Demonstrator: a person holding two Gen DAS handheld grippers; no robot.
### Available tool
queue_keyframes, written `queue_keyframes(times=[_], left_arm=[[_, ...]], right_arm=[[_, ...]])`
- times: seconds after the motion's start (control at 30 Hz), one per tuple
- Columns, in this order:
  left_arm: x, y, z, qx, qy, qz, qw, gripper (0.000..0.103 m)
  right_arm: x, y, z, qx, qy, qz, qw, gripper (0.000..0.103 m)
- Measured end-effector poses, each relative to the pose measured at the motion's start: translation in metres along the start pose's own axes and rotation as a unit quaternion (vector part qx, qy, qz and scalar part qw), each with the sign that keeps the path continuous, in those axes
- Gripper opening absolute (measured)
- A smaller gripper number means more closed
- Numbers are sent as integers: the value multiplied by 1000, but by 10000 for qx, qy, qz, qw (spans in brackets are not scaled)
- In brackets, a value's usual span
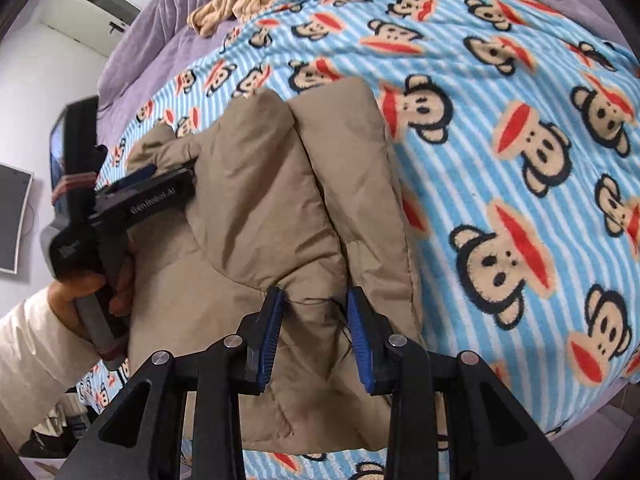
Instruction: Fold large clothes
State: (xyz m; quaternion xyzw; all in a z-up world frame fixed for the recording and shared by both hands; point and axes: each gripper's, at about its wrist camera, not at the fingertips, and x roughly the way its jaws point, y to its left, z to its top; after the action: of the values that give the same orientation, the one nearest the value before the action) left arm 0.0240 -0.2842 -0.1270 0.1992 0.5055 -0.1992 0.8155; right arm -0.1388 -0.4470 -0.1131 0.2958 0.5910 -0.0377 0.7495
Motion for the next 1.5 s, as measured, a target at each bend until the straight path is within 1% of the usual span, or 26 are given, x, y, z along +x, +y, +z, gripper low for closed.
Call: queue_keyframes(times=[0.1, 0.17, 0.23, 0.33, 0.53, 0.67, 0.83, 0.97, 1.17, 1.27, 1.33, 1.5], left_arm=[[-13, 5, 0, -144, 64, 26, 9999, 93], [-26, 12, -4, -275, 96, -8, 9996, 93], [-40, 19, -12, -419, 109, -46, 9991, 93], [-62, 35, -33, -734, 254, -129, 9969, 93], [-91, 57, -88, -1386, 659, -179, 9880, 93], [-99, 58, -123, -1573, 936, -273, 9827, 93], [-101, 59, -152, -1835, 1109, -571, 9751, 93], [-106, 68, -161, -2078, 1155, -751, 9684, 93], [-113, 83, -174, -2144, 1180, -858, 9658, 93], [-116, 84, -179, -2020, 1172, -815, 9689, 93], [-118, 85, -182, -1932, 1158, -814, 9709, 93], [-125, 87, -191, -1878, 1121, -906, 9716, 93]], right_arm=[[15, -12, -3, 222, 190, 220, 9993, 36], [19, -15, -3, 253, 267, 298, 9989, 36], [22, -15, -5, 194, 354, 323, 9987, 36], [28, -11, -4, 19, 491, 331, 9982, 36], [37, -16, 0, 4, 671, 467, 9966, 37], [43, -16, 1, -17, 727, 431, 9964, 37], [48, -8, 2, -8, 687, 306, 9972, 38], [39, 2, -9, 81, 658, 209, 9976, 40], [28, 13, -22, 123, 576, -53, 9982, 40], [20, 21, -27, 117, 500, -141, 9986, 42], [15, 27, -31, 101, 441, -213, 9988, 46], [3, 30, -41, 147, 268, -314, 9990, 49]])
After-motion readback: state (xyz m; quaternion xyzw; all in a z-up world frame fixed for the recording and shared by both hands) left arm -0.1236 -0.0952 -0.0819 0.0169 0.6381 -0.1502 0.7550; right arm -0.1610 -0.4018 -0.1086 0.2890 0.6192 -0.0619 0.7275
